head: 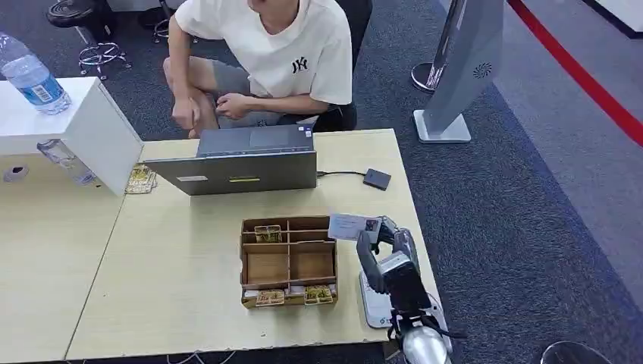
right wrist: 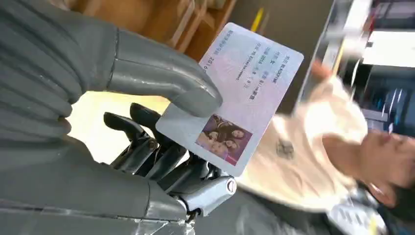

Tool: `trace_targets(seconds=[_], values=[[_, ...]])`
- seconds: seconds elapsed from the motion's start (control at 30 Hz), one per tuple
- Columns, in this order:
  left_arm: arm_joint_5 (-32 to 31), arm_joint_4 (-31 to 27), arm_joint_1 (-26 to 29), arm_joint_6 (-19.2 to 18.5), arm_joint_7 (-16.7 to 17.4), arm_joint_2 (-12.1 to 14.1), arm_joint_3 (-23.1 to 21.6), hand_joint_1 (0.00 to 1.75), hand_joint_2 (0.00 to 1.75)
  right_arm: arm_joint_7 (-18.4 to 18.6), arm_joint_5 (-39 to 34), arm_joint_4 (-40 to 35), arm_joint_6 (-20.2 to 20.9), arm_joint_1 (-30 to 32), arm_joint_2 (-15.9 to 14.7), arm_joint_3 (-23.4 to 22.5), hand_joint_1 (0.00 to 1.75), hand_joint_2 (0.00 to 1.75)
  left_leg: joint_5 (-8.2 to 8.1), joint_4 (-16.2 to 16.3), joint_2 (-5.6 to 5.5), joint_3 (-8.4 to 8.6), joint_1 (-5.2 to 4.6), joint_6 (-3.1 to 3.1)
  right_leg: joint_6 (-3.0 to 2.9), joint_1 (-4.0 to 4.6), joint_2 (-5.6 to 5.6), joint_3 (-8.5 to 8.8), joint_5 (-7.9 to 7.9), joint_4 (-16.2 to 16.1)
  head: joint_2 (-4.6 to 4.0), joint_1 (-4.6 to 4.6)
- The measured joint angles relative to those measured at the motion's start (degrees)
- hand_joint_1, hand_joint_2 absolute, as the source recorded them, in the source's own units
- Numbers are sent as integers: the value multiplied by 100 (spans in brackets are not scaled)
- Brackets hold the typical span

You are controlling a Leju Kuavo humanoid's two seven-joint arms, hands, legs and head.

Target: Pass the card to the sensor for recognition and then transmit it.

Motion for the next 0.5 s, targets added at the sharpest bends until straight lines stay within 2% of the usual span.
trace_targets(seconds=[0.13, 0.23, 0.5], values=[[61, 0, 16, 7, -63, -13, 2, 0, 0, 41, -900, -87, 802, 180, -218, -238, 175, 175, -1, 0, 0, -1, 0, 1, 0, 0, -1, -1, 0, -1, 0, 0], [102, 0, 21, 17, -100, -17, 2, 0, 0, 129, -1284, -122, 1183, 333, -365, -474, 175, 175, -1, 0, 0, -1, 0, 1, 0, 0, -1, -1, 0, -1, 0, 0], [186, 0, 39, 35, -133, -15, 4, 0, 0, 385, -1330, -78, 1658, 607, -894, -1080, 175, 175, -1, 0, 0, -2, -1, 2, 1, -1, -1, 0, 0, -2, 0, 0]])
